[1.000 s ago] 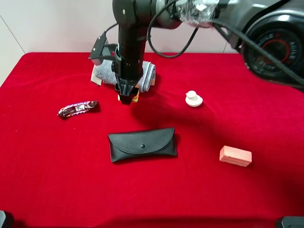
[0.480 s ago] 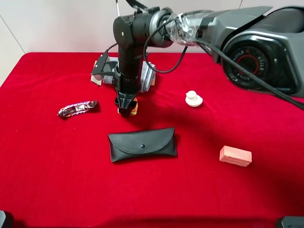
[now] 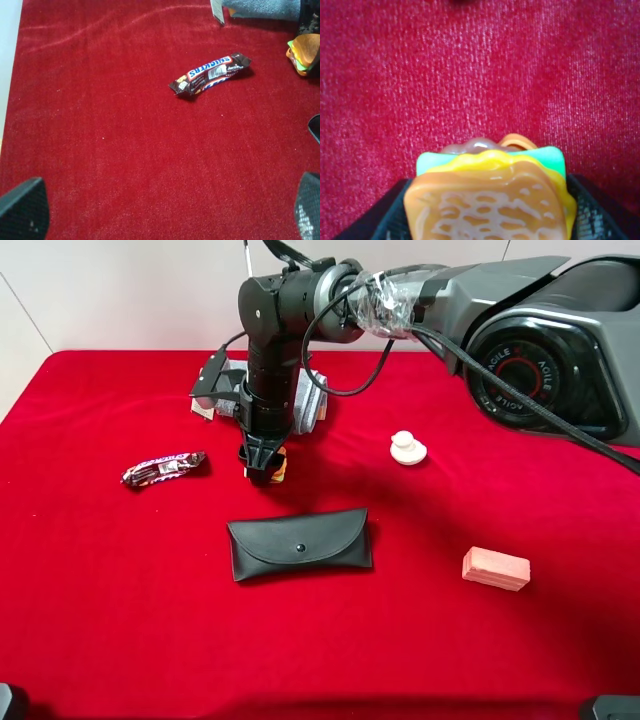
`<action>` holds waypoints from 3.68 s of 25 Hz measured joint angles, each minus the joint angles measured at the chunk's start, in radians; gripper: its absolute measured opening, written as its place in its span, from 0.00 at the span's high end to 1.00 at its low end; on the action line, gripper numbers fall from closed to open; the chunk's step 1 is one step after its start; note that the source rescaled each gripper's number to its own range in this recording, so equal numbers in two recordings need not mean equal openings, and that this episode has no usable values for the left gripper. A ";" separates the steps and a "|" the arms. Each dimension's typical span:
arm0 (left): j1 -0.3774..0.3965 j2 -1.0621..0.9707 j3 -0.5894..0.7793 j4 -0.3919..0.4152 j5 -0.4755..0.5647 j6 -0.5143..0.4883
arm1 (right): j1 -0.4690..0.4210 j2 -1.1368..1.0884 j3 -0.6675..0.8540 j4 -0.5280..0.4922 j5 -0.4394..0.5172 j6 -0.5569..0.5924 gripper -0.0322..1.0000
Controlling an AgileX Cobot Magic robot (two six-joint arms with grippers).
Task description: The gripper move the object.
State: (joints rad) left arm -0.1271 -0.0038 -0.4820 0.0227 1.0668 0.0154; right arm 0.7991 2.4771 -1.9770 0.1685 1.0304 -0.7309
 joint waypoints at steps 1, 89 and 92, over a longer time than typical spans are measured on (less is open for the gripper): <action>0.000 0.000 0.000 0.000 0.000 0.000 | 0.000 0.000 0.000 0.000 0.000 0.000 0.97; 0.000 0.000 0.000 0.000 0.000 0.000 | 0.113 -0.754 0.576 -0.181 0.187 0.477 0.00; 0.000 0.000 0.000 0.000 0.000 0.000 | 0.113 -0.841 0.670 -0.168 0.187 0.516 0.00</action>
State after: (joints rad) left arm -0.1271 -0.0038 -0.4820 0.0227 1.0668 0.0154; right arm 0.9123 1.6360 -1.3072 0.0000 1.2170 -0.2150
